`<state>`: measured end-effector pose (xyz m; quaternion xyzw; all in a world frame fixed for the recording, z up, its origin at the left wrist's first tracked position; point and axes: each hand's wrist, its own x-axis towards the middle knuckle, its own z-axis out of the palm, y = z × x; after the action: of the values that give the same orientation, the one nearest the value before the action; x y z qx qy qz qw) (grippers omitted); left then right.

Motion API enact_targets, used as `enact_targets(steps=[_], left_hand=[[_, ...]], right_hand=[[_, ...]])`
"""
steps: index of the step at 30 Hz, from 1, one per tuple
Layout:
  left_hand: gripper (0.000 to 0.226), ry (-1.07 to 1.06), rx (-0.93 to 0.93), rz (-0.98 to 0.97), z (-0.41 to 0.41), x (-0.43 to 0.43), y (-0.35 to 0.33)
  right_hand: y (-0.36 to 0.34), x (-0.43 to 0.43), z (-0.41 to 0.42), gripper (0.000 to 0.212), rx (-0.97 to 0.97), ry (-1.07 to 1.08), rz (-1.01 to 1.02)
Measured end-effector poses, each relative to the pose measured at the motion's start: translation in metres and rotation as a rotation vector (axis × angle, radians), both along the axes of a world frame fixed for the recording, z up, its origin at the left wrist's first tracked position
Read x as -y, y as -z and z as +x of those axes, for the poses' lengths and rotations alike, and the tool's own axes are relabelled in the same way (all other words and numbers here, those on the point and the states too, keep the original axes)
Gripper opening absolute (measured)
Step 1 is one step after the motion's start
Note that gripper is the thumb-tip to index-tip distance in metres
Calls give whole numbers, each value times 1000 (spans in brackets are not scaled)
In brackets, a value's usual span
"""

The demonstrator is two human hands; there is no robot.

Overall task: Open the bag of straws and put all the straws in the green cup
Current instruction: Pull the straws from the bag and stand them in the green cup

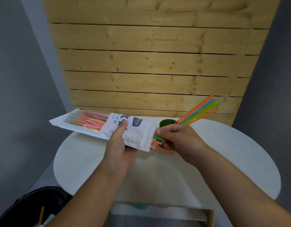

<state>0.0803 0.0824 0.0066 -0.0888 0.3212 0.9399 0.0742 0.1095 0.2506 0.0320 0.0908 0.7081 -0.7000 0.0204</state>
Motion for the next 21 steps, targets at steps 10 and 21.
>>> enact_targets(steps=[10,21], left_hand=[[46,-7,-16,-5,-8,8,3],[44,-29,-3,-4,-8,8,5]], right_hand=[[-6,-16,0,7,-15,75,-16],[-4,-16,4,6,-71,49,-35]])
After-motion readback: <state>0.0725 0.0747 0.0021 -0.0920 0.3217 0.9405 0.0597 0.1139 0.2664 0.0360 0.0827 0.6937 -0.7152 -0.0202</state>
